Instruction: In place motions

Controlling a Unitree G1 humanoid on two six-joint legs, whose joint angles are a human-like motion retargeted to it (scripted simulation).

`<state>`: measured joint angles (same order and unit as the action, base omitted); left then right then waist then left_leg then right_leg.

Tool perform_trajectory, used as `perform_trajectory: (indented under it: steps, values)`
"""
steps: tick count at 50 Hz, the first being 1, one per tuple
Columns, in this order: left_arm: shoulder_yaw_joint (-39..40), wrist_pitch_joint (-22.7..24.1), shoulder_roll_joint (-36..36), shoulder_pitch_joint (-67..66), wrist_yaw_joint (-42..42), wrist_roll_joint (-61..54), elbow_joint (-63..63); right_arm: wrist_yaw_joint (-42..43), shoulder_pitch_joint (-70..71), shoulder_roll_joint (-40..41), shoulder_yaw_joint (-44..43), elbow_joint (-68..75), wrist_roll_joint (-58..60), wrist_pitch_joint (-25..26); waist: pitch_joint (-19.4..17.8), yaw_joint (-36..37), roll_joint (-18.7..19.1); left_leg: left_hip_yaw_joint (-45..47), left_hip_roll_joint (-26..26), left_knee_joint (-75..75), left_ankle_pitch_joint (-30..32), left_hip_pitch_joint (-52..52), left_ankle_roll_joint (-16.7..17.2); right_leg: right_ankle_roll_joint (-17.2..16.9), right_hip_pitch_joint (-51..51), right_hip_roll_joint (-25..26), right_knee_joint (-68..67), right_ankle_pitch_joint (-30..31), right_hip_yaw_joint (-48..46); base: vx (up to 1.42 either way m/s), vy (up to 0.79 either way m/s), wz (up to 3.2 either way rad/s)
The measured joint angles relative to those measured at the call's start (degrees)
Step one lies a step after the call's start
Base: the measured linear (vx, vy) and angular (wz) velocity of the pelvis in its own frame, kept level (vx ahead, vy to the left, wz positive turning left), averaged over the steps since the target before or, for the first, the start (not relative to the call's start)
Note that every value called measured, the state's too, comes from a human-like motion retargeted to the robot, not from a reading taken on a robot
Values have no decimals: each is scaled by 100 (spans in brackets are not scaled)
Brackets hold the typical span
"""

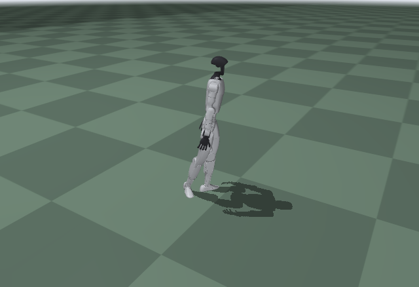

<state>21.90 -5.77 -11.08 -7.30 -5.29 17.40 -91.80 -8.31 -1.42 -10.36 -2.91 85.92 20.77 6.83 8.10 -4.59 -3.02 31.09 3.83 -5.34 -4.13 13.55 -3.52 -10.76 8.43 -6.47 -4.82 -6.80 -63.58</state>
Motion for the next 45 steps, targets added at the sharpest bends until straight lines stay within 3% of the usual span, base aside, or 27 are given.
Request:
perform_trajectory:
  steps: [2, 5, 8, 10, 13, 17, 20, 23, 25, 27, 32, 40, 45]
  values:
    - [-17, -35, 2, -102, 45, -58, -129, -112, 80, 77, 35, -165, -149, -101, 20, -78, 197, -267, -143, -53, -61, 21, -12, 82, 97, 10, -339, 367, -134, 27, -35, 81]
    - [-108, -52, 83, -155, 116, 145, -210, -264, 136, 218, 36, -373, -417, -160, 40, -165, 742, -761, -609, -114, -145, 45, 36, 502, -70, -167, -1553, 1088, 52, 24, -30, 73]
    - [-287, 42, 180, -91, 19, 278, -6, -352, 190, 321, 145, -588, -711, -184, -81, -169, 951, -992, -828, -189, -218, 4, 43, 959, -711, -639, -3145, 1328, 1189, 15, -32, 51]
    - [-401, 57, 238, 33, -90, 329, 151, -440, 181, 385, 243, -748, -794, -199, -116, -266, 946, -1203, -776, -222, -213, 35, 0, 724, -1297, -686, -3714, 1096, 2058, 5, -36, 95]
    - [-522, 86, 342, 257, -162, 311, 348, -403, 140, 468, 422, -879, -726, -249, -119, -227, 842, -1355, -679, -238, -207, 45, -71, 488, -1817, -311, -3519, 810, 3051, 1, -35, 70]
    - [-743, 164, 458, 525, -277, 186, 543, -237, 102, 507, 714, -846, -395, -270, -127, -477, 789, -1890, -561, -155, -124, -18, -66, 505, -2017, -171, -2664, 89, 3035, 3, -31, 116]
    - [-828, 202, 512, 680, -480, 218, 660, -202, 110, 539, 887, -695, -93, -227, -163, -673, 472, -2142, -178, -6, -75, -256, -86, 276, -2034, -7, -1385, -170, 3557, 1, -24, 120]
    - [-960, 312, 475, 783, -933, 385, 722, -376, 96, 579, 952, -516, 21, -186, -229, -813, 95, -2347, 193, 92, -73, -592, -82, 564, -1789, 167, -385, 28, 4028, 4, -17, 69]
    - [-1038, 278, 392, 844, -1156, 655, 753, -565, 78, 605, 973, -394, 50, -155, -79, -191, -123, -1794, 190, 153, -153, -649, -37, 572, -1651, -70, -499, -121, 3174, 1, -11, -103]
    - [-1377, 298, 369, 860, -1138, 1056, 785, -668, 68, 605, 732, -298, 33, -80, -116, -460, -44, -2343, 215, 101, -112, -654, -22, 440, -1551, -97, -420, -45, 3033, -11, -6, 103]
    - [-1864, 368, 385, 844, -915, 1537, 707, -620, 91, 568, 680, -231, -19, -39, -86, -467, -50, -2294, 143, -24, -290, -753, 44, 385, -1467, -48, -380, -91, 3163, -7, -1, 5]
    - [-1375, 478, 524, 762, -923, 1111, 619, -454, 95, 505, 676, -277, -34, -50, 148, -401, -114, -1963, 111, -587, -417, -670, 109, 323, -1727, -140, -446, 72, 3832, -9, 10, -80]
    - [-1510, 528, 540, 788, -901, 1089, 681, -464, 145, 469, 733, -502, 58, -103, 93, -199, -160, -3813, 601, -996, -265, -411, -219, 234, -2036, -233, -589, 328, 4840, -14, 18, -201]
